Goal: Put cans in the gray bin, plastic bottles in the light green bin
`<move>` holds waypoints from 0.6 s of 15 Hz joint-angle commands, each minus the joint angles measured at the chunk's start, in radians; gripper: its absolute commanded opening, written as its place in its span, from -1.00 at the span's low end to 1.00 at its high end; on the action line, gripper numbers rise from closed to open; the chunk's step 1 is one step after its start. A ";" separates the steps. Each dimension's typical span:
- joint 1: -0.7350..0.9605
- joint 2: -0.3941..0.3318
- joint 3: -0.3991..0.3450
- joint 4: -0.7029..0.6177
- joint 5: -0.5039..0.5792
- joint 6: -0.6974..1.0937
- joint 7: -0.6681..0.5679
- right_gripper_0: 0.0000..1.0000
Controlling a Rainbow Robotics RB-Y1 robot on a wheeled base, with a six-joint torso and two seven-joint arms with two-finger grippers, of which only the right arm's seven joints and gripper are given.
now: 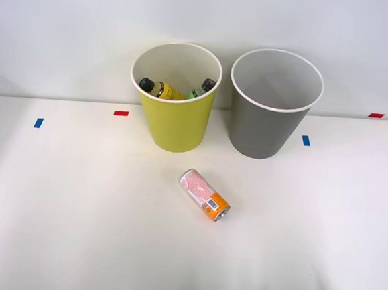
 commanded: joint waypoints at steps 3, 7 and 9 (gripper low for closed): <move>0.004 -0.002 -0.002 -0.002 0.000 -0.003 0.002 1.00; 0.004 -0.002 -0.002 -0.002 0.000 -0.003 0.002 1.00; 0.004 -0.002 -0.002 -0.002 0.000 -0.003 0.002 1.00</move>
